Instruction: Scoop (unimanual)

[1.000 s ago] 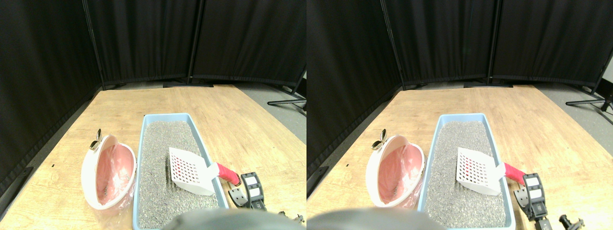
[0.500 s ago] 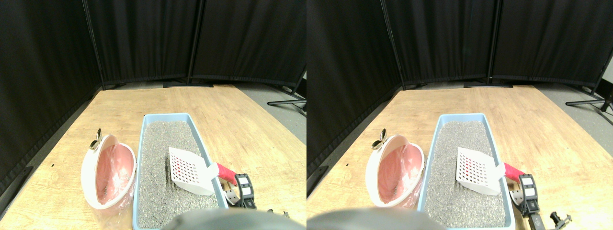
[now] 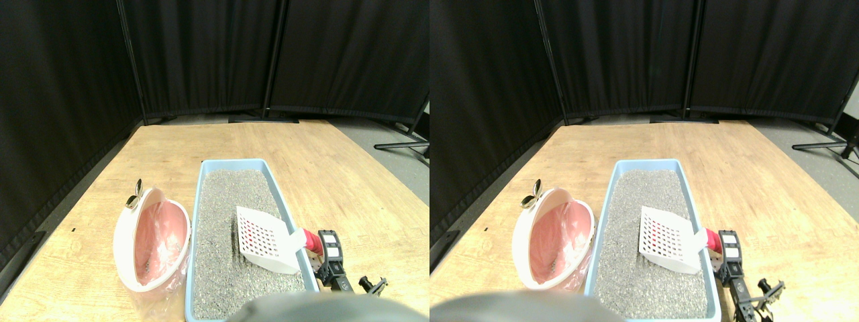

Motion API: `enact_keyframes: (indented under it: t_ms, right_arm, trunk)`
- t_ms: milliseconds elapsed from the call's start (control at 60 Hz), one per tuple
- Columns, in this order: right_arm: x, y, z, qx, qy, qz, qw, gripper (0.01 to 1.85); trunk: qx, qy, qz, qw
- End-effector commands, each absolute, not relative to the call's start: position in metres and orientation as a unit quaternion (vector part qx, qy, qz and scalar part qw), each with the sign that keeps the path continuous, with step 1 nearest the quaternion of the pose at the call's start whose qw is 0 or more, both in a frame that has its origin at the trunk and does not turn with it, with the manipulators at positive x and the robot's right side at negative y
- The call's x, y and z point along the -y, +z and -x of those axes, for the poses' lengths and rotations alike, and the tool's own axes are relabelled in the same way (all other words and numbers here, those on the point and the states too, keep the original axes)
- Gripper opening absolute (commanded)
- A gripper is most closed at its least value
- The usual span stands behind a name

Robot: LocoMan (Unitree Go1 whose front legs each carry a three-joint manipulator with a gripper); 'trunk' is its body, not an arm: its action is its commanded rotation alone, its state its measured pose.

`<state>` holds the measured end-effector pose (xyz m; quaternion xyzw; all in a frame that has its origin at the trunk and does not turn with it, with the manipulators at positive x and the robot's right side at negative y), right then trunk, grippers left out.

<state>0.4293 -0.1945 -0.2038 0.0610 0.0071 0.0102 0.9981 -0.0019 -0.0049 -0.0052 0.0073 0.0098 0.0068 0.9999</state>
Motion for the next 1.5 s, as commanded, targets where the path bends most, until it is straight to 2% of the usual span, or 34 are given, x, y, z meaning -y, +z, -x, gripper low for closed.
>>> enact_keyframes:
  t_ms: [17, 583, 850, 1083, 1133, 1167, 1267, 1333, 1367, 1500]
  right_arm:
    - [0.192, -0.198, -0.435, 0.004, 0.004, -0.068, 0.998, 0.86]
    - [0.192, -0.193, -0.452, -0.017, -0.007, -0.083, 0.996, 0.83]
    - [0.197, -0.191, -0.456, -0.012, -0.001, -0.072, 0.997, 0.87]
    - [0.195, -0.184, -0.459, -0.019, -0.025, -0.071, 0.997, 0.9]
    - [0.195, -0.183, -0.46, -0.016, -0.021, -0.065, 0.998, 0.89]
    - [0.196, -0.182, -0.46, 0.0, 0.0, -0.07, 0.998, 0.87]
    - [0.198, -0.179, -0.461, 0.004, 0.009, -0.06, 0.998, 0.87]
    - [0.199, -0.178, -0.461, -0.002, 0.005, -0.059, 0.998, 0.87]
    - [0.199, -0.177, -0.461, -0.02, -0.009, -0.058, 0.998, 0.86]
    - [0.198, -0.18, -0.463, -0.013, -0.001, -0.055, 0.998, 0.87]
  trunk:
    - [-0.014, 0.01, 0.004, 0.9998]
    - [-0.012, 0.007, 0.0, 0.9999]
    - [-0.008, 0.006, -0.002, 1.0]
    - [-0.004, 0.006, -0.002, 1.0]
    - [-0.003, 0.006, -0.003, 1.0]
    - [-0.003, 0.006, -0.003, 1.0]
    - [-0.003, 0.006, -0.003, 1.0]
    - [-0.002, 0.007, -0.003, 1.0]
    - [-0.002, 0.007, -0.003, 1.0]
    - [-0.001, 0.008, -0.003, 1.0]
